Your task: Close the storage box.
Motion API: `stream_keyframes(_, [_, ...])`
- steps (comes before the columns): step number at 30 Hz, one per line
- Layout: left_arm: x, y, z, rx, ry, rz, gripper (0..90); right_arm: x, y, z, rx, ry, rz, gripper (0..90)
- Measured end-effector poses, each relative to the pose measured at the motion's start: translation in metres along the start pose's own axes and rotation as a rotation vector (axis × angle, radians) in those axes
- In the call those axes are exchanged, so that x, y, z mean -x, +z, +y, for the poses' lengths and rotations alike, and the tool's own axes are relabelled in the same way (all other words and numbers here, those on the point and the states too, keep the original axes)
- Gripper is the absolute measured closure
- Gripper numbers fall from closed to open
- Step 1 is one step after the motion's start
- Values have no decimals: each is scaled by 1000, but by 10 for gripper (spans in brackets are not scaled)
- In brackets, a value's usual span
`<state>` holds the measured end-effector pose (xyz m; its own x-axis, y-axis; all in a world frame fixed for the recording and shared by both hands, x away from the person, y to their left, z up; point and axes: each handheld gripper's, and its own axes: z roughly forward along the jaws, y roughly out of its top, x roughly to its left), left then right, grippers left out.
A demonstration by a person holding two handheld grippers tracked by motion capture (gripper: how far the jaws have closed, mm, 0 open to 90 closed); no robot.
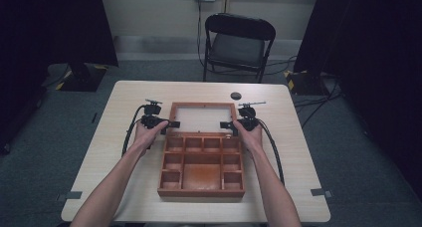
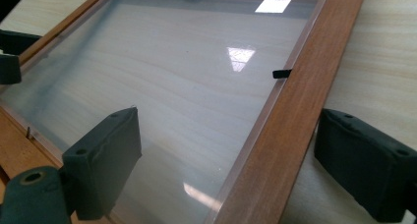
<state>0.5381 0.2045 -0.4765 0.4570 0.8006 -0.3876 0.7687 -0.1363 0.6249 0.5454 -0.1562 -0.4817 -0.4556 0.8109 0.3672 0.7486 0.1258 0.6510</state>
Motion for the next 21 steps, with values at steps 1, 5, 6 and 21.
stream_keyframes(1, [1, 0, 1, -10, 0, -7, 206, 1, 1, 0, -1, 10, 9, 105])
stream_keyframes(5, [-1, 3, 4, -31, -11, -24, 200, 3, 5, 1, -5, 33, 34, 101])
stream_keyframes(6, [0, 4, 4, -31, -16, -27, 200, 3, 5, 1, -5, 33, 34, 101])
stream_keyframes(21, [-2, 11, 5, -48, -57, -101, 211, 3, 3, 2, -9, 75, 53, 162])
